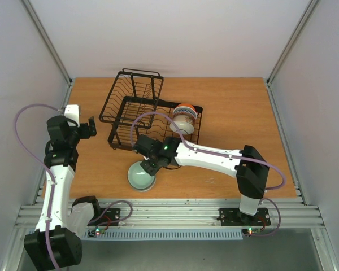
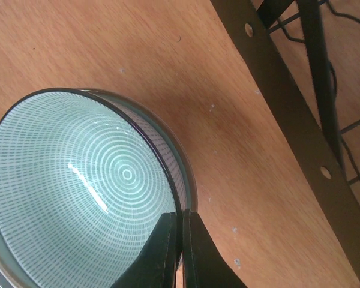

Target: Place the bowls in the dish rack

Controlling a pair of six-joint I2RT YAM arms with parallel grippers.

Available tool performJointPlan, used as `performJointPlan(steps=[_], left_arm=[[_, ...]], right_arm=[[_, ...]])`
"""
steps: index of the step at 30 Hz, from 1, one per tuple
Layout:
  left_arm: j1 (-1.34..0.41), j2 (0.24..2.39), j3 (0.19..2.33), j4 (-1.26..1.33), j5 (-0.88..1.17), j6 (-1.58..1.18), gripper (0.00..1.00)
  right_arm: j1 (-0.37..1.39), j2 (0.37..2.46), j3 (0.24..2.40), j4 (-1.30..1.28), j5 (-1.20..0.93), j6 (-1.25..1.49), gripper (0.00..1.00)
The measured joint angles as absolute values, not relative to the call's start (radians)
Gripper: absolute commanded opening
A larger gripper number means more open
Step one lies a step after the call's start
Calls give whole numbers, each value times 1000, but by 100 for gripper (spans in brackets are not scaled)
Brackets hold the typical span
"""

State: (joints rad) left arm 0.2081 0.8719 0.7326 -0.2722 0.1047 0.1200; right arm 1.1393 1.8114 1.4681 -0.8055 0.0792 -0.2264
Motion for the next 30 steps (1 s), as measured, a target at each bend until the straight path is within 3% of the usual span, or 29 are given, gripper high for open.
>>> performJointPlan(steps=[9, 21, 30], left_arm=[[208, 872, 733, -272, 105, 120, 99], [208, 872, 733, -272, 105, 120, 99], [208, 872, 733, -272, 107, 120, 99]], right_arm=[[1142, 1673, 1467, -849, 186, -250, 1], [1083, 1624, 1495, -972, 585, -365, 1], [977, 1636, 1394, -861, 829, -491, 1]])
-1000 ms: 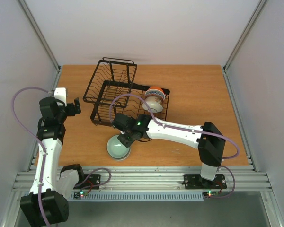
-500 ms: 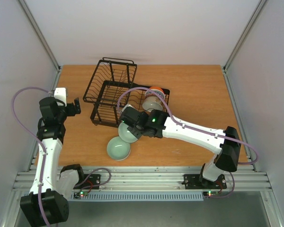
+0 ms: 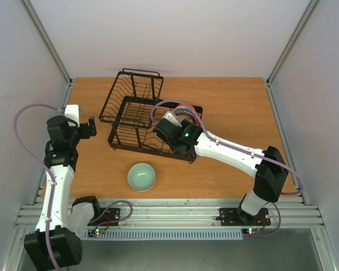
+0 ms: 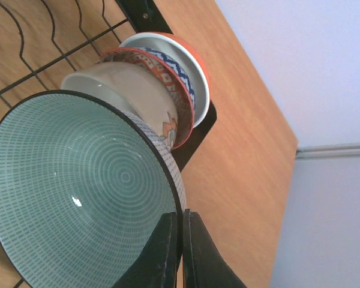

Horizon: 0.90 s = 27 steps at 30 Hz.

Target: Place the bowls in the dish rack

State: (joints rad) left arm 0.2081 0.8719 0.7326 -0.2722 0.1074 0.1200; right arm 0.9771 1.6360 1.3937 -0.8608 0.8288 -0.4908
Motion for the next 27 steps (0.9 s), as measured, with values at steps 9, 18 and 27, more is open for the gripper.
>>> performJointPlan(steps=[9, 18, 27], left_arm=[[208, 872, 733, -272, 109, 120, 99], [208, 881, 733, -271, 110, 120, 99], [208, 882, 733, -271, 110, 120, 99]], right_arm=[[979, 1654, 1281, -662, 933, -661, 1], [979, 1652, 1137, -428, 984, -852, 1], [982, 1656, 1013, -62, 1024, -1148, 1]])
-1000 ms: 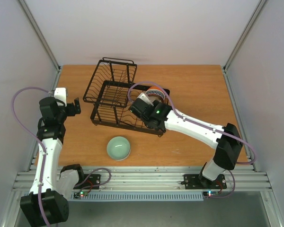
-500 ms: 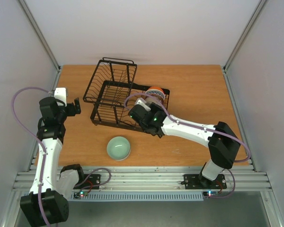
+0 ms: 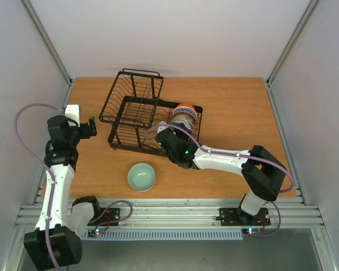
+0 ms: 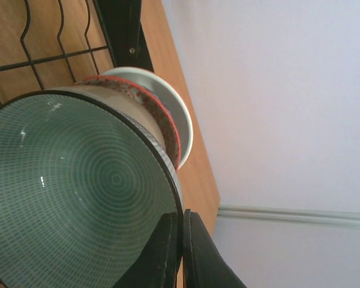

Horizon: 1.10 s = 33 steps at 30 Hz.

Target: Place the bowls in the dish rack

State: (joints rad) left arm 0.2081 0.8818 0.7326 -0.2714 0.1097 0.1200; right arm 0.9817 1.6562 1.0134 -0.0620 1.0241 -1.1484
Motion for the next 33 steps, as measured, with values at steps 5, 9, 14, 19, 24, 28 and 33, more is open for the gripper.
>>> performJointPlan(steps=[5, 9, 14, 19, 24, 28, 33], left_arm=[[208, 882, 733, -271, 110, 120, 99], [208, 882, 733, -271, 110, 120, 100], [208, 882, 732, -271, 110, 120, 99], [208, 882, 732, -271, 110, 120, 99], [208, 882, 732, -271, 110, 120, 99], [208, 882, 732, -271, 110, 120, 99], [208, 881, 732, -271, 110, 120, 99]], right_arm=[[983, 1673, 973, 119, 1032, -1292, 1], [984, 1690, 935, 228, 1039, -1391, 1], [984, 1692, 926, 269, 1040, -1433, 1], [985, 1701, 916, 302, 1040, -1460, 1], [985, 1710, 906, 313, 1040, -1468, 1], [985, 1710, 906, 295, 1040, -1452, 1], [986, 1710, 905, 246, 1038, -1409, 1]])
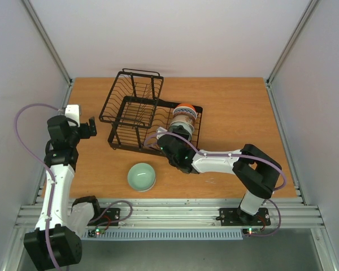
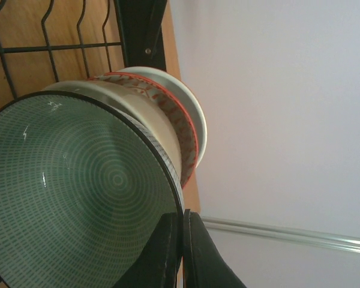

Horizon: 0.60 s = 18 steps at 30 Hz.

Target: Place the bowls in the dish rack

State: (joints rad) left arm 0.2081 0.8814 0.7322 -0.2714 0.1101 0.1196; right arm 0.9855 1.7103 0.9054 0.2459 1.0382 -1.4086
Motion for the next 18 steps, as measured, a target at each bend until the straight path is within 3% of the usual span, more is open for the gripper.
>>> performJointPlan(steps=[13, 18], left_arm=[[208, 881, 732, -271, 110, 120, 99], [208, 881, 732, -271, 110, 120, 99]], right_arm=[[989, 1744, 905, 211, 1040, -1341, 1], [989, 1766, 872, 324, 1079, -1400, 1]])
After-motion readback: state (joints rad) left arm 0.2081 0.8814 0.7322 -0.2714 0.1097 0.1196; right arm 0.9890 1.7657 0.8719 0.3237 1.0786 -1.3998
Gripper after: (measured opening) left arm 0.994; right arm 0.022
